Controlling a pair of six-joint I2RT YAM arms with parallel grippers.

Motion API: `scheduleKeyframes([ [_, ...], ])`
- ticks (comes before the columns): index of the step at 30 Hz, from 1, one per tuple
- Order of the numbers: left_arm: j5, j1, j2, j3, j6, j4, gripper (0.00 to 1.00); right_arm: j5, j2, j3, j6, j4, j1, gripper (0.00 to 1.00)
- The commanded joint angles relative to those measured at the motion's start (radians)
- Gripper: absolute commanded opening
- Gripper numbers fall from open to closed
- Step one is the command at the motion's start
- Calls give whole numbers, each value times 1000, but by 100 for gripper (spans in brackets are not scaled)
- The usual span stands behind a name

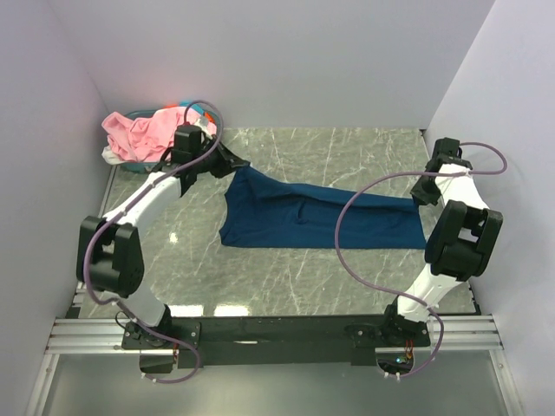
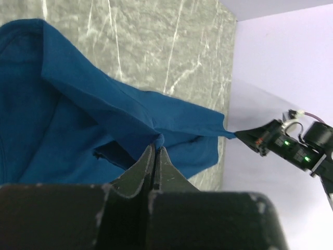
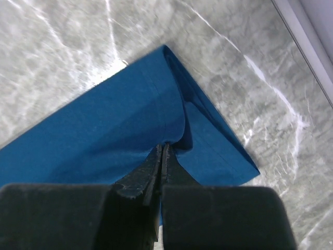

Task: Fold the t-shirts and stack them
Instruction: Fold the tshirt

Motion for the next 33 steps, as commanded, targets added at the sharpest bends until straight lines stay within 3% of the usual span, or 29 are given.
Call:
scheduleKeyframes([
  [1,-10,-7,-93,-50,-26,8,0,45,-58,-18,-11,49,-6,0],
  [15,-15,-42,-181,-166,-56,-41,0,65,-84,-111,2,58,-6,0],
  [16,-12,-44,-182,-170,-56,-41,0,68,-84,-108,4,53,-6,2],
  [17,-12,-44,-184,-176,-56,-40,0,72,-90,-105,5,50,-5,17],
  [19,-10,-44,-185,-176,-58,-37,0,75,-120,-108,5,55,0,35],
  [22,-15,-44,-179,-179,-50,-14,0,63,-172,-115,4,59,31,42],
  [29,26,-42,-69,-154,-49,40,0,16,-266,-127,11,69,270,43],
  [33,45,-39,9,-118,-41,75,0,-116,-280,-142,71,157,440,43],
])
